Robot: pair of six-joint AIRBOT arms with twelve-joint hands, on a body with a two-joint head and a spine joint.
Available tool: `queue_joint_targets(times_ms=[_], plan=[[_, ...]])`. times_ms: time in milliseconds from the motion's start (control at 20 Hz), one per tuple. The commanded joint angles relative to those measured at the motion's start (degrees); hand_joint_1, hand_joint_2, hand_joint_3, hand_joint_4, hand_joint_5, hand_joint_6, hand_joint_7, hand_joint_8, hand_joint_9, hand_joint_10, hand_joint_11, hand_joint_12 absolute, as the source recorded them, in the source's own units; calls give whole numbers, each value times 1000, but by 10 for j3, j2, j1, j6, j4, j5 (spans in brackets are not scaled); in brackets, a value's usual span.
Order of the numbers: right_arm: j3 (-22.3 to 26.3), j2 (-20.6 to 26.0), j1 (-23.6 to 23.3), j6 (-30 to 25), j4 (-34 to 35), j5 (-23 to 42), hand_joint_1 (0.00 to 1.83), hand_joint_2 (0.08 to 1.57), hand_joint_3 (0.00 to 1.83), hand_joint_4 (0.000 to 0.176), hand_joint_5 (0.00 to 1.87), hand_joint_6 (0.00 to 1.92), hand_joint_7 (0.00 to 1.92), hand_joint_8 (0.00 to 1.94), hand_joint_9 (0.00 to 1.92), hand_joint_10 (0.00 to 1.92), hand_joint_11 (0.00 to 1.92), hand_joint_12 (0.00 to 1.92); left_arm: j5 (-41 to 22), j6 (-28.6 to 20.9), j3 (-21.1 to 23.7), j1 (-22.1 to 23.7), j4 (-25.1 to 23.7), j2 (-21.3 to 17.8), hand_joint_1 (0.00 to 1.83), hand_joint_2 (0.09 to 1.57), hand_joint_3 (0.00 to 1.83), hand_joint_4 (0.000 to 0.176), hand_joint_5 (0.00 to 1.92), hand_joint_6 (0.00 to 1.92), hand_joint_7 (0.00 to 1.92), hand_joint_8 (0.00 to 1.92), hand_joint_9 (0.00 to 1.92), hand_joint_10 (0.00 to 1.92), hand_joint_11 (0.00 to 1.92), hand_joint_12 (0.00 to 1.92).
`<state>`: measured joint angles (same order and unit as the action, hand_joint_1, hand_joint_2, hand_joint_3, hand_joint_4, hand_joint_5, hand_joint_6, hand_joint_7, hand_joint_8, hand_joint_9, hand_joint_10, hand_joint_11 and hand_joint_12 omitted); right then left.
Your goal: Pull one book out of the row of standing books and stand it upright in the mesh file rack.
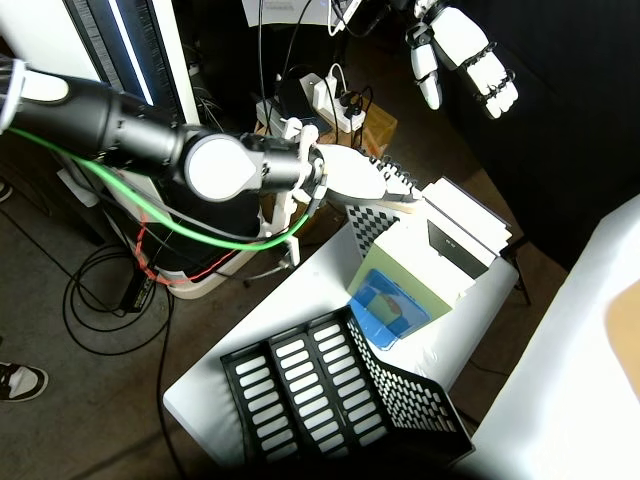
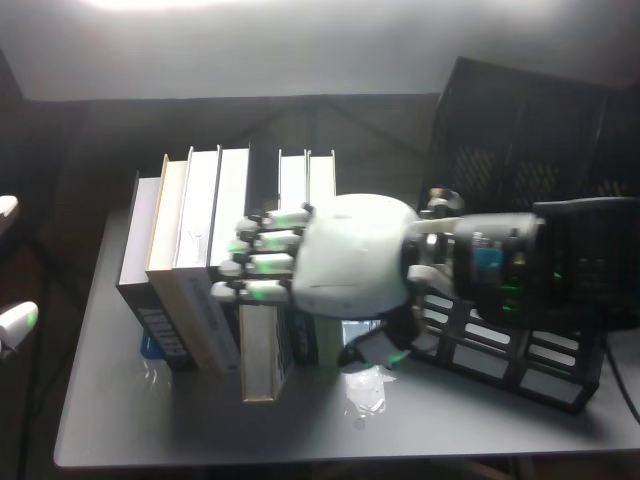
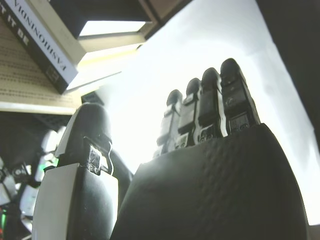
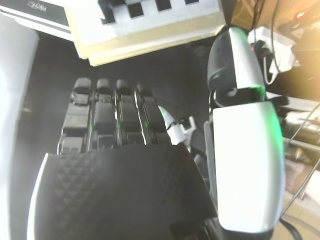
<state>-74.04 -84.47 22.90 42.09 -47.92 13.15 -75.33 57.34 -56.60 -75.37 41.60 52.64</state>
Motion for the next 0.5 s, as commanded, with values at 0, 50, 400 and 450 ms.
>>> queue_joint_targets(times_ms=[0, 50, 400, 450], plan=[[0, -6, -10, 2, -6, 43, 798, 1040, 0, 0, 0, 0, 0, 0, 0, 0, 0, 0, -75, -1, -2, -1, 7, -1, 309, 1364, 0, 62, 0, 0, 0, 0, 0, 0, 0, 0], [-2, -14, -11, 3, -18, 38, 781, 1031, 0, 0, 0, 0, 0, 0, 0, 0, 0, 0, -76, -1, -2, -2, 8, -1, 333, 1370, 0, 51, 3, 1, 0, 0, 0, 0, 0, 0], [-2, -72, -10, 3, -120, -16, 1237, 1125, 50, 0, 639, 102, 574, 75, 348, 220, 0, 1168, -97, -16, 7, -26, 27, -5, 429, 1431, 14, 42, 35, 11, 0, 0, 0, 0, 0, 0], [-3, -78, -9, 3, -127, -19, 1237, 1125, 50, 0, 639, 102, 574, 75, 348, 220, 0, 1168, -99, -18, 8, -30, 30, -5, 429, 1431, 14, 42, 35, 11, 0, 0, 0, 0, 0, 0]])
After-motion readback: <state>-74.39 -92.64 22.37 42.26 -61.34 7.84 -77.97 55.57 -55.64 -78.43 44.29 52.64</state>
